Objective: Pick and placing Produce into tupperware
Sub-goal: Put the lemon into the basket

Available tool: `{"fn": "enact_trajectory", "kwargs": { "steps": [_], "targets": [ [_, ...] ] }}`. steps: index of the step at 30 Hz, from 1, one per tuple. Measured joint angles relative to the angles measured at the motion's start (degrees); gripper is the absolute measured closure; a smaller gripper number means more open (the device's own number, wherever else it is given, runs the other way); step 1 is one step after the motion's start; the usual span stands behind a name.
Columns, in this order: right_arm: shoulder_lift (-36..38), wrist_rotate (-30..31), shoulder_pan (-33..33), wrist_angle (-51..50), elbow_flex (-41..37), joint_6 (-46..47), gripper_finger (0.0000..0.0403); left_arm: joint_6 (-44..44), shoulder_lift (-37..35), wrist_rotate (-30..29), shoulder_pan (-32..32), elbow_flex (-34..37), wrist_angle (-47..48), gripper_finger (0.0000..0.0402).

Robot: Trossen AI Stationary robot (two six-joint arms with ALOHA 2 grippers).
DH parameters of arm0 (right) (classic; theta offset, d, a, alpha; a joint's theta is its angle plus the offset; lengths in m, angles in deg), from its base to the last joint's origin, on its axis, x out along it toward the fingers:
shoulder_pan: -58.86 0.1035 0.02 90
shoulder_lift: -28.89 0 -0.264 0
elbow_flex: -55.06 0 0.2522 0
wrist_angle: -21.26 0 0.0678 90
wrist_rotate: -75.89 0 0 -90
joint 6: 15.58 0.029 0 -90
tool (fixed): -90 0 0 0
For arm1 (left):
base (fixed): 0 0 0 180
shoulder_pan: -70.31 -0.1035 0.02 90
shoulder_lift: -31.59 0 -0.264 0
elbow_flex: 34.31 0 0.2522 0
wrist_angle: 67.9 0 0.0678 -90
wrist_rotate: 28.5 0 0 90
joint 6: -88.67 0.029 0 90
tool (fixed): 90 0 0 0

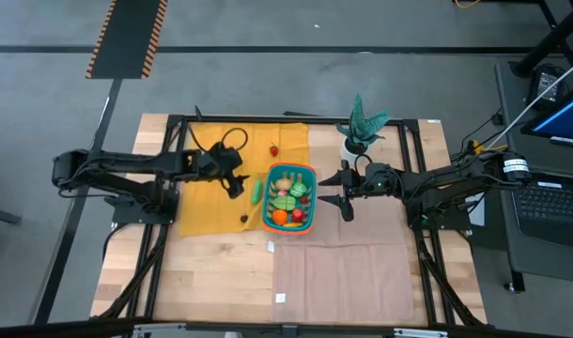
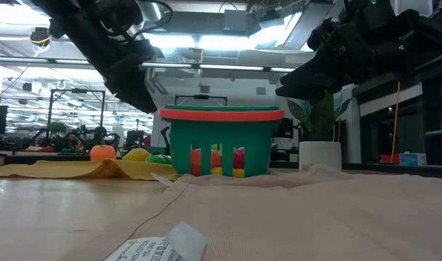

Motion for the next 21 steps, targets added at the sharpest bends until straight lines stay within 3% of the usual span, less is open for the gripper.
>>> {"fn": "enact_trajectory", "kwargs": {
  "steps": [8, 21],
  "targets": [
    [0.0, 0.0, 0.02, 0.11, 0.0, -1.44, 0.0178, 0.15, 0.36, 7.05, -7.9, -1.44, 2.69, 0.0124],
    [0.0, 0.02, 0.0, 2.61, 0.0, -2.01, 0.0178, 6.66, 8.71, 12.32, -15.07, -2.7, 5.88, 0.0124]
  ]
}}
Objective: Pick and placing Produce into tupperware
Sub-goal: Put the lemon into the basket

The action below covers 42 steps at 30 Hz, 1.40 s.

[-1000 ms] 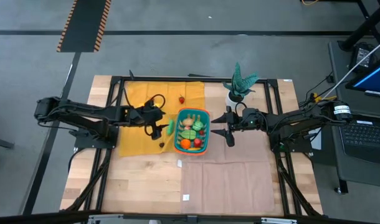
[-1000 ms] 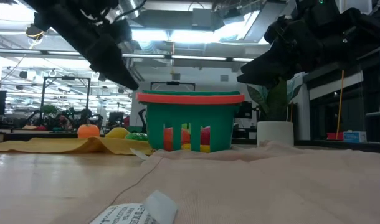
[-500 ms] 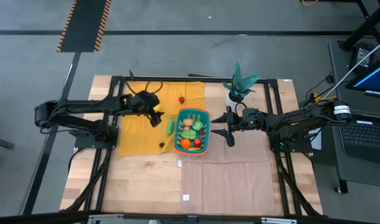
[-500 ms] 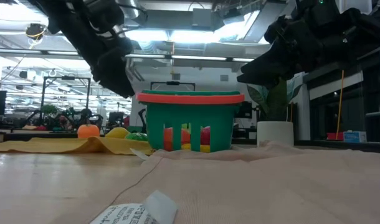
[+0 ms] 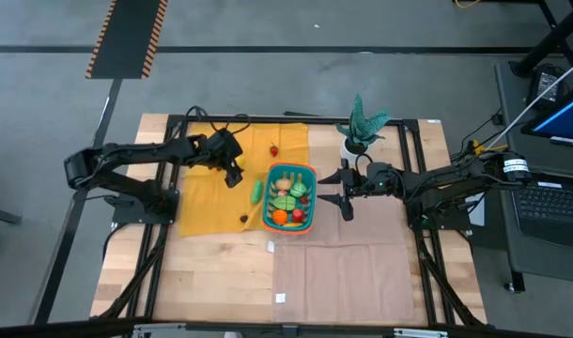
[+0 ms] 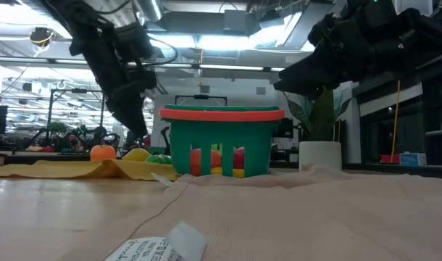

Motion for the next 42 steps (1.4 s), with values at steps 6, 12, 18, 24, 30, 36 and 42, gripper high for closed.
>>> {"fn": "enact_trajectory", "kwargs": {
  "steps": [6, 12, 18, 24, 30, 36, 42],
  "targets": [
    [0.0, 0.0, -0.02, 0.53, 0.0, -0.88, 0.0178, 1.55, 4.79, -0.02, -1.65, -6.33, 5.59, 0.0128],
    [0.0, 0.0, -0.02, 0.53, 0.0, -0.83, 0.0178, 3.72, 10.77, -0.04, -3.1, -12.21, 11.63, 0.0133],
    [0.0, 0.0, -0.02, 0.53, 0.0, -0.74, 0.0178, 3.87, 15.6, 1.65, -3.68, -13.98, 14.39, 0.0131],
    [0.0, -0.01, -0.04, 0.53, 0.0, -0.73, 0.0178, 4.24, 17.45, 0.92, -3.75, -14.15, 13.87, 0.0138],
    [0.0, -0.02, -0.03, 0.53, 0.0, -0.72, 0.0178, 4.09, 18.0, 0.32, -3.72, -14.03, 14.17, 0.014],
    [0.0, 0.0, -0.04, 0.53, 0.0, -0.77, 0.0178, 4.05, 18.0, 0.15, -3.73, -14.04, 14.05, 0.014],
    [0.0, -0.01, -0.04, 0.55, 0.02, -0.73, 0.0178, 4.02, 18.0, -0.91, -3.75, -14.04, 14.36, 0.014]
  ]
}}
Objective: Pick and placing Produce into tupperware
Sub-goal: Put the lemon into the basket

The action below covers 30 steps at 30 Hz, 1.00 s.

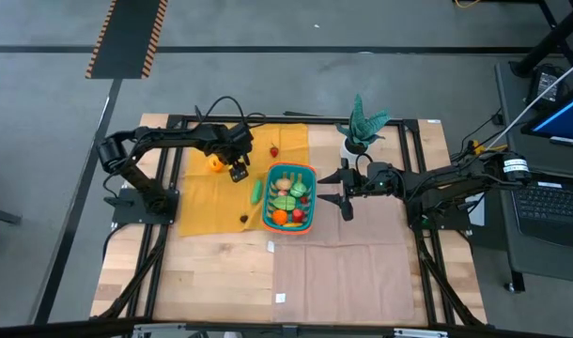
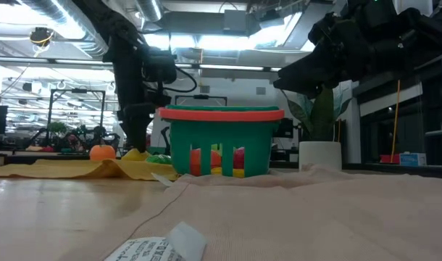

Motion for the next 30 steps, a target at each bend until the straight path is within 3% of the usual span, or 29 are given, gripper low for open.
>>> {"fn": "enact_trajectory", "kwargs": {
  "steps": [18, 22, 30],
  "targets": [
    [0.0, 0.0, 0.0, -0.01, 0.0, 0.03, 0.0178, 0.09, 4.94, -1.58, 0.0, 0.07, -0.33, 0.014],
    [0.0, 0.0, 0.0, -0.02, 0.0, -0.03, 0.0178, 0.2, 4.89, -4.53, 0.0, 0.07, -0.5, 0.0141],
    [-0.01, 0.0, 0.0, -0.02, 0.0, -0.1, 0.0178, 0.17, 4.74, -4.64, -1.13, 0.07, -0.5, 0.0172]
  ]
}}
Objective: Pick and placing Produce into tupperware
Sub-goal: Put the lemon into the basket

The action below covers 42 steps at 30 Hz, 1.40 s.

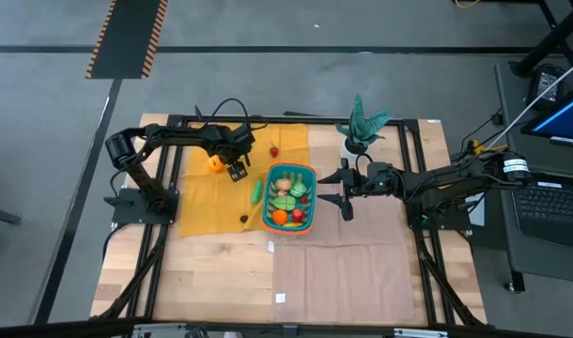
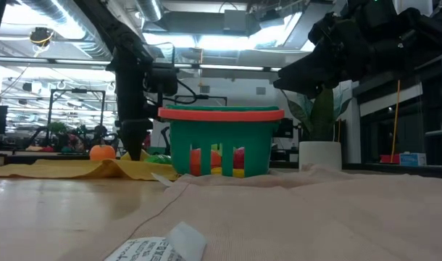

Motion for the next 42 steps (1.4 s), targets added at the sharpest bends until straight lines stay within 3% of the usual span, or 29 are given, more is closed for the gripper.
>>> {"fn": "enact_trajectory", "kwargs": {
  "steps": [6, 15, 22, 29, 34, 39, 42],
  "targets": [
    [0.01, 0.0, 0.0, 0.0, 0.02, -0.02, 0.0178, -0.11, -0.04, 2.11, -0.13, -0.02, -0.2, 0.0203],
    [0.01, 0.0, 0.0, 0.0, 0.02, -0.02, 0.0178, 1.85, -0.07, 1.83, -0.13, -0.05, -0.14, 0.0209],
    [0.02, -0.02, 0.02, -0.02, 0.02, -0.04, 0.0178, 5.05, -1.79, 1.83, -0.13, -4.77, 8.73, 0.0211],
    [0.0, -0.02, 0.02, -0.26, 0.04, -0.09, 0.0178, 5.04, -10.3, 3.47, -0.13, -6.56, 10.8, 0.0211],
    [0.0, -0.02, 0.02, 0.37, 0.04, -0.2, 0.0178, 3.1, -20.71, 8.53, 0.19, -1.63, 8.81, 0.0211],
    [0.0, 0.0, 0.01, 0.95, 0.04, -1.45, 0.0178, -0.61, -32.01, 13.99, 2.77, 7.02, 0.19, 0.0211],
    [0.0, 0.0, 0.01, 1.82, 0.04, -1.81, 0.0178, -2.65, -37.73, 19.56, 5.47, 12.98, -10.4, 0.0211]
  ]
}}
